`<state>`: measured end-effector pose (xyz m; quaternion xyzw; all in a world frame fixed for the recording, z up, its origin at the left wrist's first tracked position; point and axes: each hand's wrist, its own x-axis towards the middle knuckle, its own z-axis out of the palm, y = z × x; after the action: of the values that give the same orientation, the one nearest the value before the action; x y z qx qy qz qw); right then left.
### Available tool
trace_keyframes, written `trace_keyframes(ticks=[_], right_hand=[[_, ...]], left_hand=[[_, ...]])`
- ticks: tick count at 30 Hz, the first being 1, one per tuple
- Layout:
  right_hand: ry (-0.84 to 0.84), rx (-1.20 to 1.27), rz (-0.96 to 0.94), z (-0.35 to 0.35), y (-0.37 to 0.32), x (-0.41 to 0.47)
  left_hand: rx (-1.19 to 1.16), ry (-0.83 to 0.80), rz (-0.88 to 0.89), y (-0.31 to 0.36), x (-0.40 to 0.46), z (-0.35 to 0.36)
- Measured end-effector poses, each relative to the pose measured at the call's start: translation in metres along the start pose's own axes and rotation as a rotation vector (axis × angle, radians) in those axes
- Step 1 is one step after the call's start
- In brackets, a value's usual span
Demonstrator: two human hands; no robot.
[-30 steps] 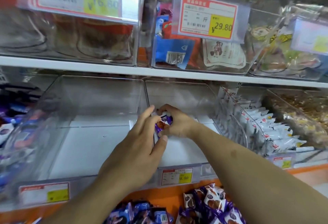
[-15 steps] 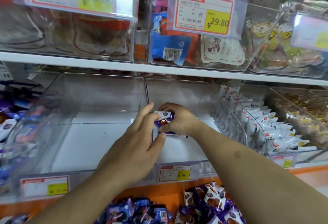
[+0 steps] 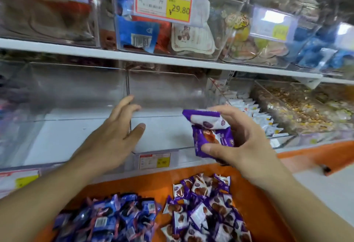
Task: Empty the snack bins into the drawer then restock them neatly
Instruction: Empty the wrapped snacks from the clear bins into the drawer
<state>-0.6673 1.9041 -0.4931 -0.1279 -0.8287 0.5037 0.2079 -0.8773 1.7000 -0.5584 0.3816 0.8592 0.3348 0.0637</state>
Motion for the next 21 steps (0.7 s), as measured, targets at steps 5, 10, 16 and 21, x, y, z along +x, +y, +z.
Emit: trace_keyframes(ticks=[5,10,16,21], right_hand=[[-0.033,-0.195,0.246,-0.006,0.08,-0.067],[-0.052,-0.279,0.384,-0.017,0.173,-0.075],[-0.099,-0.202,0.452,-0.018,0.2,-0.08],[-0.116,-0.151,0.393,-0.013,0.148,-0.082]], left_hand=[[-0.021,0.001,-0.018,-0.002,0.002,0.003],[-0.041,0.02,0.002,-0.007,0.005,0.005],[-0.017,0.021,0.02,-0.01,0.008,0.008],[-0.034,0.027,0.016,-0.009,0.006,0.008]])
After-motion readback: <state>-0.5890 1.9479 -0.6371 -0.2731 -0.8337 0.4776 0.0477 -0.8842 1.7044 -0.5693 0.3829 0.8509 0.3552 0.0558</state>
